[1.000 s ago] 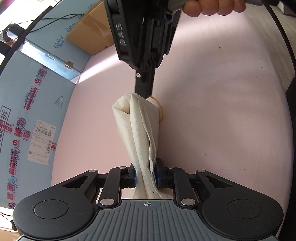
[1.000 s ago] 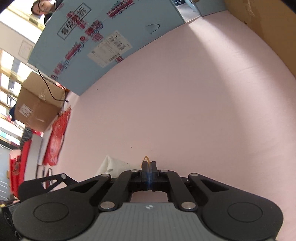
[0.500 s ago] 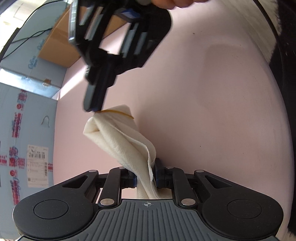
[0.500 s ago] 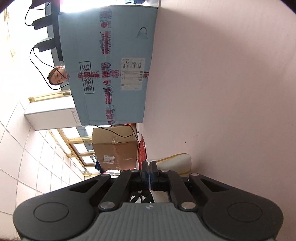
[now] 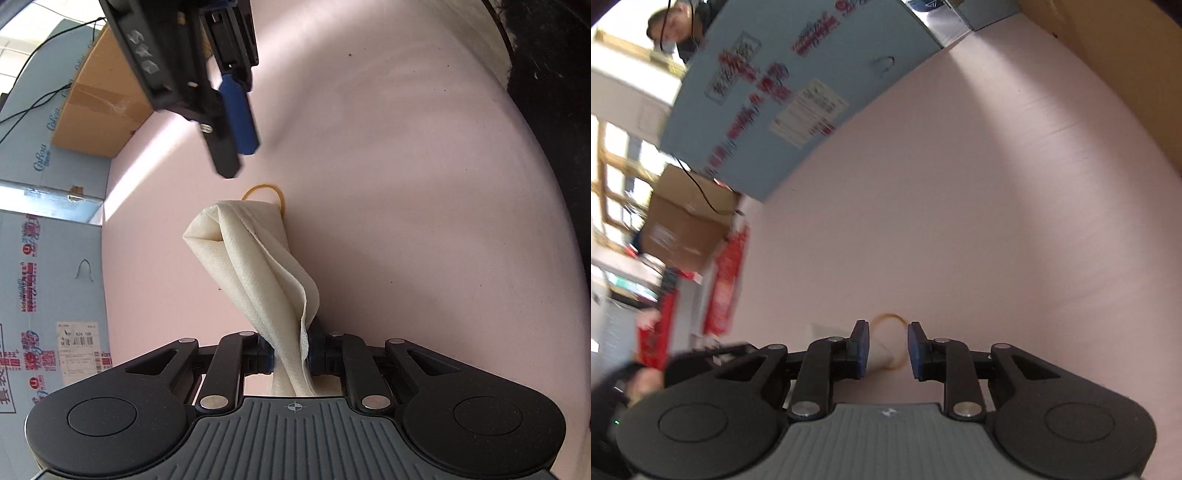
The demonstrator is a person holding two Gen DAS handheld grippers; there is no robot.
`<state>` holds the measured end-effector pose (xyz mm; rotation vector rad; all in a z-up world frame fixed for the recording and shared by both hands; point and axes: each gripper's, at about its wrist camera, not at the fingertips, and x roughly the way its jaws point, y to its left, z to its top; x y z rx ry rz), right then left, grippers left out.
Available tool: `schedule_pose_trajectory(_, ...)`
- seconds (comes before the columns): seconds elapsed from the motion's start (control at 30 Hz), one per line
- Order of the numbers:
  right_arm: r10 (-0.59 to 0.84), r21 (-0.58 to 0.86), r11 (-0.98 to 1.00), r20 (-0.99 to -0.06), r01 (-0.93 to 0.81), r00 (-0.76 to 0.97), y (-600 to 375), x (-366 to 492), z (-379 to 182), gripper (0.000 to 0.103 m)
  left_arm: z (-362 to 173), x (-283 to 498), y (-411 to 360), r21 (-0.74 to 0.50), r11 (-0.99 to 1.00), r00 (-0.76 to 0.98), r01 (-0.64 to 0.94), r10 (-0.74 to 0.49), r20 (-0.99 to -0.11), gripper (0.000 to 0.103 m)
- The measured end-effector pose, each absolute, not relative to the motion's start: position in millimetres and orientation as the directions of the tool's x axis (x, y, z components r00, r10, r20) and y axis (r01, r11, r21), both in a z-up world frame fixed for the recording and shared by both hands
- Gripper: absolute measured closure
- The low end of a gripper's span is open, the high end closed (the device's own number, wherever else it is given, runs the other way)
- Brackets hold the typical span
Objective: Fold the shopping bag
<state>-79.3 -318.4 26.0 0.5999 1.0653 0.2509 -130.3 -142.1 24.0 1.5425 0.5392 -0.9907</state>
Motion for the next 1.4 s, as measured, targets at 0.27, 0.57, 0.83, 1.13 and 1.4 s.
schedule_pose_trajectory(0.27, 0.171, 0.139, 0.985, -0.856, -0.102, 0.487, -243, -74, 28, 0.084, 22, -134, -145, 0.574, -0.225, 0.548, 0.788, -0.169, -0.819, 0.091)
schedule_pose_trajectory(0.57, 0.271, 0.260, 0.961, -0.818, -0.094, 0.508, -260, -82, 28, 0.103, 51, -87, -138, 0.411, 0.224, 0.453, 0.884, -0.189, -0.871, 0.085)
schedule_pose_trajectory(0.83, 0.575, 0.765, 0.599, -0.617, 0.237, 0.538, -324, -99, -12, 0.103, 49, -99, -151, 0.499, 0.025, 0.497, 0.866, -0.154, -0.854, 0.090)
schedule_pose_trajectory(1.13, 0.511, 0.740, 0.619, -0.633, 0.261, 0.581, -331, -105, -17, 0.103, 35, -114, -148, 0.493, 0.004, 0.486, 0.870, -0.180, -0.855, 0.089)
schedule_pose_trajectory(1.4, 0.611, 0.869, 0.393, -0.492, 0.301, 0.620, -338, -106, -33, 0.103, 21, -126, -168, 0.491, -0.304, 0.487, 0.816, -0.094, -0.868, 0.090)
